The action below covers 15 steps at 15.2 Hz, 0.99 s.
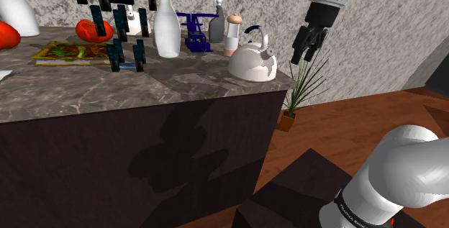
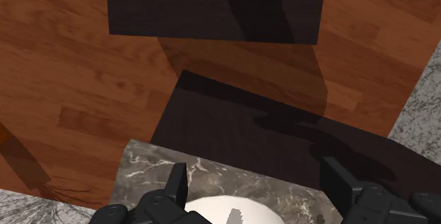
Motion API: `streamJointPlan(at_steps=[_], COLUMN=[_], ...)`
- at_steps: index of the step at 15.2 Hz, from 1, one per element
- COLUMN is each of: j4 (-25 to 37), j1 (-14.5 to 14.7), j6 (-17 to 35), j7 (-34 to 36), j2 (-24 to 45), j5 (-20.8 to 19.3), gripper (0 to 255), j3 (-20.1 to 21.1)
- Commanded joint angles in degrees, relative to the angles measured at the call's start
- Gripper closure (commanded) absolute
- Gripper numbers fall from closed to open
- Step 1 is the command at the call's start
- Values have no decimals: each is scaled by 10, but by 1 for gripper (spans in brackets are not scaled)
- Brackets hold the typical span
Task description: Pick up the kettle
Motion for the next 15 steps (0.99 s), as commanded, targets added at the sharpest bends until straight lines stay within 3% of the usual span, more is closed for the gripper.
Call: streamJointPlan(at_steps=[1, 8, 13, 15], j4=[0, 260, 499, 473], j1=[0, -23, -33, -32], j6=[0, -118, -236, -218], j7=[0, 151, 254, 253], j2=[0, 233, 417, 409], j5=[0, 17, 27, 26], gripper=[0, 0, 0, 0], j3=[0, 37, 41, 40])
